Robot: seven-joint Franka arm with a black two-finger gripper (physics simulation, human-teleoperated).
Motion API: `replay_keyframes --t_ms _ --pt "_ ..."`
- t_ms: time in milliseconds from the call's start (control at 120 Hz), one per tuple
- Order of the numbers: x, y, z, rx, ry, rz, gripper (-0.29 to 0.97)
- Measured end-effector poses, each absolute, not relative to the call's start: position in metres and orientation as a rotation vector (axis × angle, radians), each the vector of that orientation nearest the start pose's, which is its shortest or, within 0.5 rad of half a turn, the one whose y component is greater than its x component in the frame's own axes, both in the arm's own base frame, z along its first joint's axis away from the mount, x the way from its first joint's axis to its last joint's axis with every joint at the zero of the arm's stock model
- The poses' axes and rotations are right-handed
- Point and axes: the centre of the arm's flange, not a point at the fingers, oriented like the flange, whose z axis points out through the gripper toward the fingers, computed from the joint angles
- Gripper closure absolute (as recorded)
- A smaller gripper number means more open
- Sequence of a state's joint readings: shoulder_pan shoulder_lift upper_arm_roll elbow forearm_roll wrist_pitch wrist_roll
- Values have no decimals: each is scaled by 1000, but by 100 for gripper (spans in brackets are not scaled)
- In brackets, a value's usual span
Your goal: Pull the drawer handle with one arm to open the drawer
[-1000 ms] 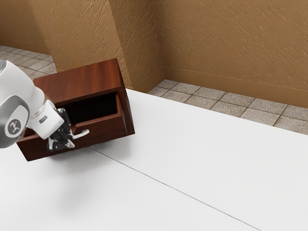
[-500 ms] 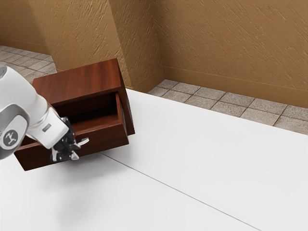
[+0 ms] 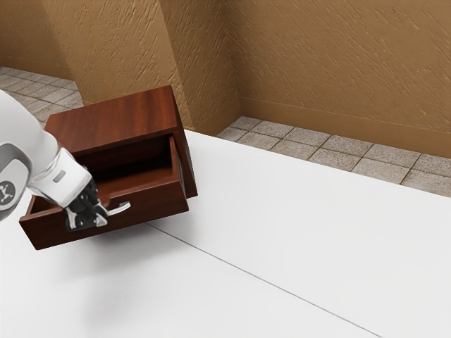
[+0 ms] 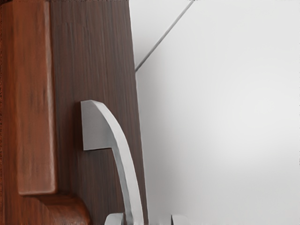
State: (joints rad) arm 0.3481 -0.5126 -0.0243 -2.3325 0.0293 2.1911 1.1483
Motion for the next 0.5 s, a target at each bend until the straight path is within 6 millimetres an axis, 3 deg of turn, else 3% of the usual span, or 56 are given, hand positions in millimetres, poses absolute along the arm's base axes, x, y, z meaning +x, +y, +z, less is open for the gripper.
replay_keyframes --t_ms 83,150,233,292,333,392,500 --pt "402 135 575 -2594 1144 -369 60" --pt "401 131 597 -2578 1142 -391 59" --pt "404 125 666 -2549 1139 -437 56" --pt "410 127 712 -2567 1134 -428 43" --pt "419 127 734 -2596 1132 -406 35" --pt "435 117 743 -2645 1168 -365 26" --pt "436 95 743 -2705 1230 -280 15"
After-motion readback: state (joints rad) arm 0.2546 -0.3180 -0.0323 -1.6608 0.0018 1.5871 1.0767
